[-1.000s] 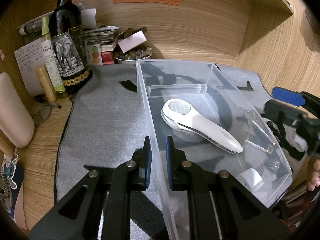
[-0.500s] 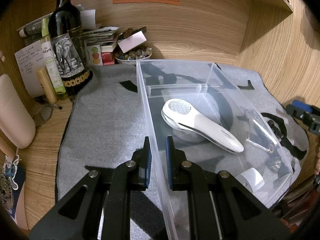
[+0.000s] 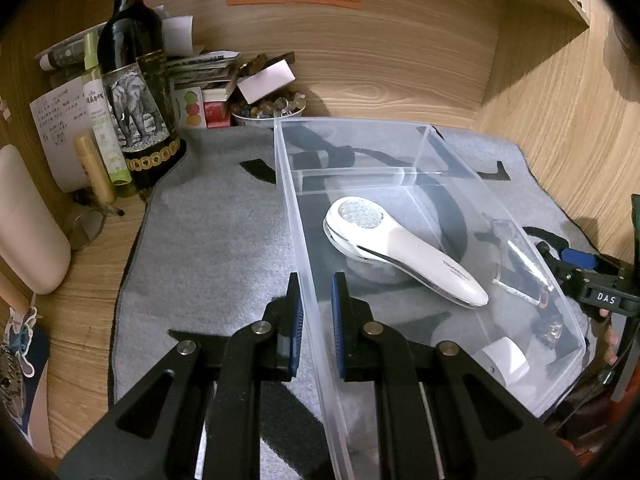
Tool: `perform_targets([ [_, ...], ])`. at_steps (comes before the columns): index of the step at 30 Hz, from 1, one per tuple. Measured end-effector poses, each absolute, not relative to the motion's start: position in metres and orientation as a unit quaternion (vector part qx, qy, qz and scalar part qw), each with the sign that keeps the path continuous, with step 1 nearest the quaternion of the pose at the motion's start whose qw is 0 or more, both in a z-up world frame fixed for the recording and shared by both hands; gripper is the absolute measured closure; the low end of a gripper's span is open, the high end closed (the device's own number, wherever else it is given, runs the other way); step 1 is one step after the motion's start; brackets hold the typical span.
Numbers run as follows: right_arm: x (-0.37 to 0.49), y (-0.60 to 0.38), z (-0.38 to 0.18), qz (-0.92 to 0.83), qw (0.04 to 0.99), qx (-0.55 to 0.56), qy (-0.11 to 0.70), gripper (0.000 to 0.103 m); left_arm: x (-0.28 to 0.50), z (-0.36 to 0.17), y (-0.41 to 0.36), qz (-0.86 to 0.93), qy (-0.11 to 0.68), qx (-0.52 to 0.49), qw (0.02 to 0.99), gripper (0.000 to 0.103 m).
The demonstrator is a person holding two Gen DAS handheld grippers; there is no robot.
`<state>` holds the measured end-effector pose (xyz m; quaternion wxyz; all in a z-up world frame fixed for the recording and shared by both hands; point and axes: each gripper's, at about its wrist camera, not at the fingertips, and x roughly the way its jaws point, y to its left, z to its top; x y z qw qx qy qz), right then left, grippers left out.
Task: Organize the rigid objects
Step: 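Grasp the black-handled item on the mat with the right tool, then carry the black item with the right tool into the box and release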
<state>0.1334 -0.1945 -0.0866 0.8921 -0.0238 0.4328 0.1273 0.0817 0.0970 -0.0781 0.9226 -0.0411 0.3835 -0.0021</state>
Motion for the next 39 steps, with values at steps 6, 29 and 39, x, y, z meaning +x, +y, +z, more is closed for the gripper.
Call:
perform_targets([
  [6, 0.137, -0.205, -0.089, 0.105, 0.893, -0.017, 0.438, 0.048, 0.082, -0.078, 0.097, -0.002, 0.384, -0.041, 0.923, 0.091],
  [29, 0.120, -0.153, -0.029, 0.173, 0.920, -0.067, 0.346, 0.089, 0.083, -0.078, 0.095, -0.003, 0.383, -0.043, 0.923, 0.091],
  [39, 0.117, -0.105, -0.011, 0.248, 0.913, -0.066, 0.317, 0.089, 0.083, -0.078, 0.095, -0.003, 0.382, -0.044, 0.923, 0.091],
])
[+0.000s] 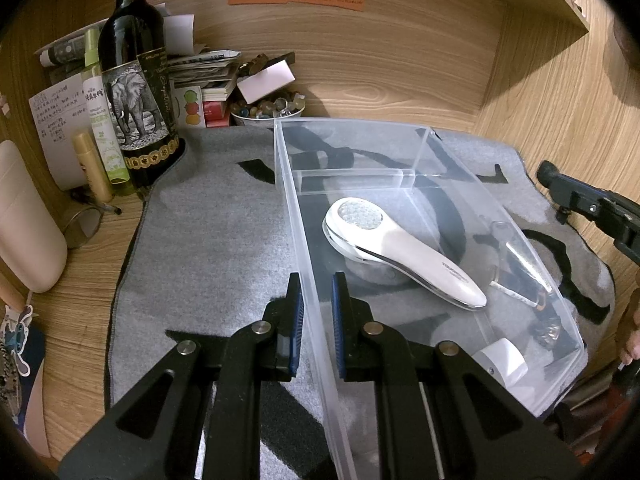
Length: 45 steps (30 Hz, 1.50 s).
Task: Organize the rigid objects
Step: 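Carry the black item with the right tool into the box and release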
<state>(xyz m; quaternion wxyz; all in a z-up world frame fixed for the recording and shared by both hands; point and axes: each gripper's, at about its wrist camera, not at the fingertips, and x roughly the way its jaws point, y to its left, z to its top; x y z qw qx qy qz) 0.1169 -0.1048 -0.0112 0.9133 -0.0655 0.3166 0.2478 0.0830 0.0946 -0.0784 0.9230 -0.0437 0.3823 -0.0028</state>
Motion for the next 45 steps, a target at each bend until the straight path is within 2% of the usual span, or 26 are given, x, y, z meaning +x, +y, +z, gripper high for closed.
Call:
perform_targets([
  [26, 0.139, -0.033, -0.048, 0.310, 0.866, -0.112, 0.377, 0.089, 0.085, -0.079, 0.093, -0.004, 0.381, -0.046, 0.923, 0.091],
  [33, 0.138, -0.036, -0.047, 0.305, 0.867, -0.108, 0.379, 0.078, 0.085, -0.079, 0.094, -0.005, 0.381, -0.046, 0.923, 0.091],
  [45, 0.131, -0.050, -0.027, 0.298, 0.883, -0.096, 0.349, 0.064, 0.084, -0.079, 0.094, -0.005, 0.381, -0.046, 0.923, 0.091],
])
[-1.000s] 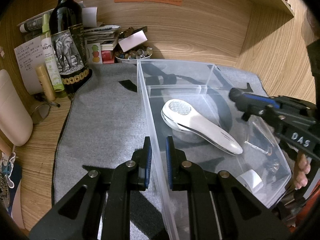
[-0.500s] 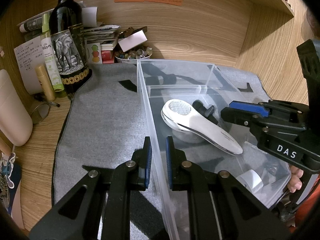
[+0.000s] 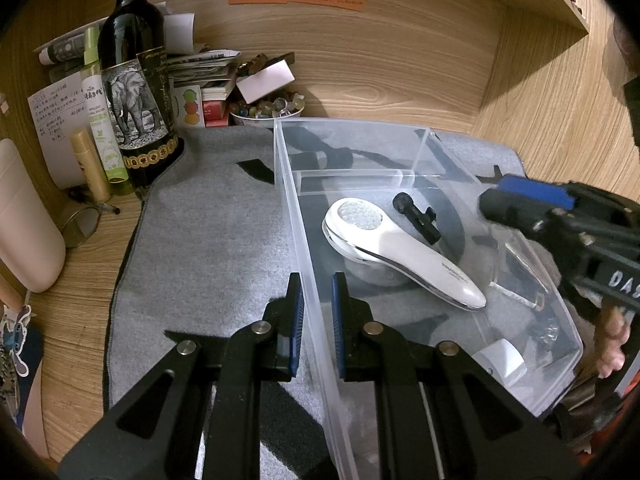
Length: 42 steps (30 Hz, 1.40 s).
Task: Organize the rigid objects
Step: 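Grasp the silver metal tool on the mat with the right tool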
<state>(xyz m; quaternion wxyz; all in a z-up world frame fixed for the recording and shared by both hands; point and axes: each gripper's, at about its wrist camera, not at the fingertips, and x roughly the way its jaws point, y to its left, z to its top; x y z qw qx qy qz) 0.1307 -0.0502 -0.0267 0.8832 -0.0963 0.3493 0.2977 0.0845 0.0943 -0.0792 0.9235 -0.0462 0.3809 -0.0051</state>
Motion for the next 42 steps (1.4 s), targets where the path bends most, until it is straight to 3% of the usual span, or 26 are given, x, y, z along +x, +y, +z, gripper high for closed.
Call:
perform_targets([
  [16, 0.119, -0.123, -0.004, 0.206, 0.925, -0.072, 0.310, 0.051, 0.084, -0.079, 0.095, -0.005, 0.381, -0.046, 0.924, 0.091],
  [36, 0.143, -0.167, -0.091, 0.156, 0.883, -0.037, 0.441, 0.051, 0.086, -0.080, 0.095, -0.005, 0.382, -0.047, 0.923, 0.091],
  [38, 0.146, -0.167, -0.092, 0.160, 0.881, -0.028, 0.445, 0.053, 0.086, -0.080, 0.095, -0.005, 0.382, -0.046, 0.923, 0.091],
  [42, 0.147, -0.162, -0.094, 0.172, 0.877, -0.036, 0.447, 0.074, 0.086, -0.081, 0.095, -0.005, 0.382, -0.047, 0.923, 0.091],
])
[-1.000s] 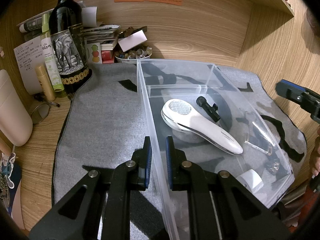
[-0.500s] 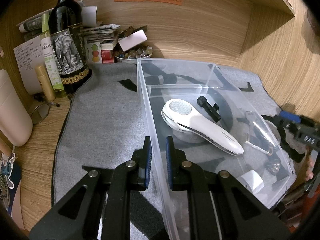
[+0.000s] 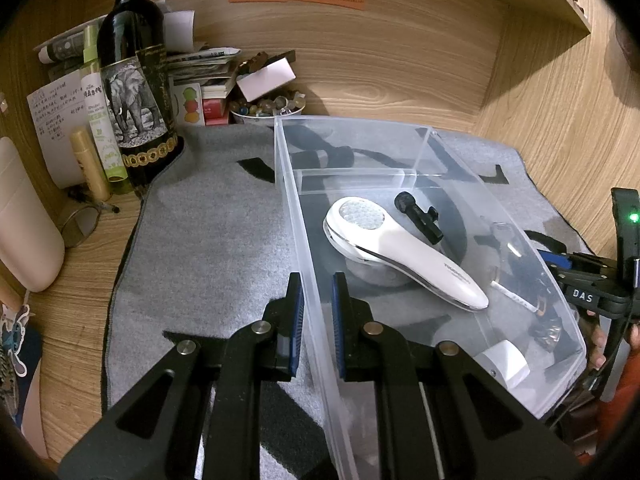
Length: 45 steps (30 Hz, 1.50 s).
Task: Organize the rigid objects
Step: 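Grasp the silver metal tool on the mat with the right tool, then lift the silver metal tool with the right tool toward the box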
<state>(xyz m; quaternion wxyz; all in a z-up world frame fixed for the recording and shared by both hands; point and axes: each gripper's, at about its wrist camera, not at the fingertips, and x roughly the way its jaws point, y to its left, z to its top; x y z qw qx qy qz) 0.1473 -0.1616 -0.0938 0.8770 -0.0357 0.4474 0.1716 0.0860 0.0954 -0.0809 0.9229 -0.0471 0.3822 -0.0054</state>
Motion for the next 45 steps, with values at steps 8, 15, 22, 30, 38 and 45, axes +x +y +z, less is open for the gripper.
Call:
perform_targets([
  [8, 0.147, -0.153, -0.092, 0.178, 0.880, -0.048, 0.437, 0.088, 0.086, -0.083, 0.098, -0.008, 0.382, -0.050, 0.923, 0.091],
  [15, 0.143, -0.155, -0.074, 0.175, 0.895, -0.047, 0.408, 0.089, 0.086, -0.083, 0.098, -0.008, 0.382, -0.051, 0.923, 0.091],
  [22, 0.139, -0.158, -0.045, 0.171, 0.913, -0.054, 0.368, 0.098, 0.086, -0.083, 0.098, -0.008, 0.382, -0.051, 0.923, 0.091],
  [30, 0.139, -0.173, -0.033, 0.146, 0.925, -0.041, 0.349, 0.098, 0.086, -0.083, 0.098, -0.007, 0.382, -0.051, 0.923, 0.091],
  [38, 0.132, -0.180, -0.005, 0.140, 0.940, -0.041, 0.307, 0.098, 0.086, -0.084, 0.098, -0.008, 0.382, -0.052, 0.923, 0.091],
  [45, 0.126, -0.172, 0.011, 0.150, 0.946, -0.047, 0.282, 0.098, 0.086, -0.085, 0.098, -0.010, 0.383, -0.054, 0.922, 0.091],
])
